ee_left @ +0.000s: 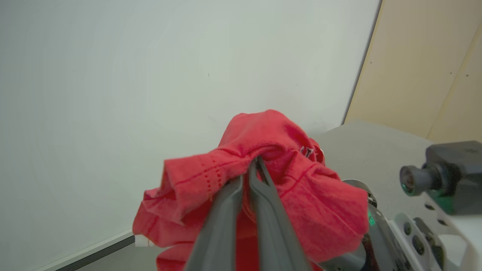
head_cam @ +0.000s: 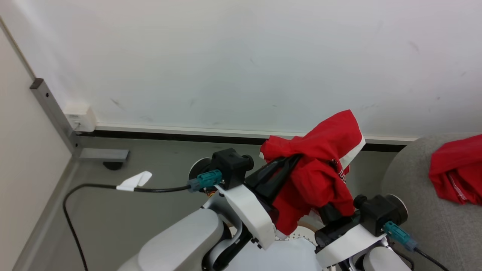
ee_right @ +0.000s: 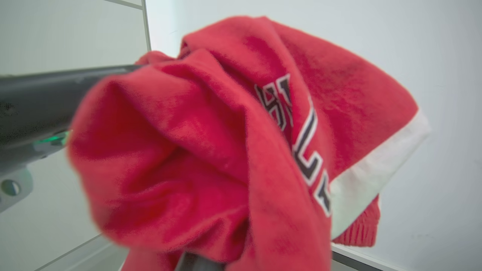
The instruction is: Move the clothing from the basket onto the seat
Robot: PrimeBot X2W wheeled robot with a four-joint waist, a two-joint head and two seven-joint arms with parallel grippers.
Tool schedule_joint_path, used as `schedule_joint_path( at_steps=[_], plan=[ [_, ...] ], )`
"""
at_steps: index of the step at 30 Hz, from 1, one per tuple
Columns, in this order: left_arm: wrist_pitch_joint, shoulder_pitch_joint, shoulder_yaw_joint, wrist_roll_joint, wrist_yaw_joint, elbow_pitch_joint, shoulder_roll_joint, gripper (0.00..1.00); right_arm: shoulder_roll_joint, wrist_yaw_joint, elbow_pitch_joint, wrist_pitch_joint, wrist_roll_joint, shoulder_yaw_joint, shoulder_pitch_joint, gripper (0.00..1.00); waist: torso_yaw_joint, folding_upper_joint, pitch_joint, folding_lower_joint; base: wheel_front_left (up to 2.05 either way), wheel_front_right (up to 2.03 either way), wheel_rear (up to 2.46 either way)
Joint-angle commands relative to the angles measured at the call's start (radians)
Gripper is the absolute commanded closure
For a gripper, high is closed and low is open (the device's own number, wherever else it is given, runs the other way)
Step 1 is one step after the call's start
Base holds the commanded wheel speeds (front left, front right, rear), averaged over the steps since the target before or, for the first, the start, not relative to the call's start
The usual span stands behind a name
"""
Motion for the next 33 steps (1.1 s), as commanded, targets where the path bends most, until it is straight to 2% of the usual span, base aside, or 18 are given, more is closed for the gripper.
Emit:
schedule_joint_path(
  at_steps=[1, 10, 11, 13, 25, 33],
  plan=[
    [-0.008, -0.001, -0.001, 0.004, 0.004, -0.008, 0.006, 1.0, -0.002, -0.002, -0.009, -0.004, -0.009, -0.011, 0.012, 1.0, -0.019, 0.0, 0.005, 0.0, 0.0, 0.0, 0.0],
    [-0.01, -0.004, 0.0, 0.023, 0.024, -0.065, 0.026, 1.0, -0.008, -0.002, -0.062, -0.004, -0.057, -0.108, 0.007, 1.0, -0.145, 0.0, 0.04, 0.0, 0.0, 0.0, 0.0],
    [-0.008, 0.0, 0.001, 0.017, 0.024, -0.072, 0.026, 0.94, -0.01, -0.002, -0.066, -0.004, -0.062, -0.121, 0.007, 1.0, -0.16, 0.0, 0.044, 0.0, 0.0, 0.0, 0.0],
    [-0.012, 0.004, -0.003, 0.014, 0.019, -0.086, 0.028, 0.0, -0.013, -0.002, -0.08, -0.004, -0.068, -0.144, 0.009, 1.0, -0.194, 0.0, 0.053, 0.0, 0.0, 0.0, 0.0],
    [0.002, 0.026, -0.052, 0.067, 0.033, -0.167, 0.059, 0.0, -0.032, -0.002, -0.159, -0.004, -0.108, -0.304, 0.036, 1.0, -0.408, 0.0, 0.109, 0.0, 0.0, 0.0, 0.0],
    [-0.019, 0.031, -0.068, 0.094, 0.039, -0.179, 0.083, 0.0, -0.052, -0.002, -0.217, -0.004, -0.101, -0.432, 0.079, 1.0, -0.5, 0.0, 0.154, 0.0, 0.0, 0.0, 0.0]
  ],
)
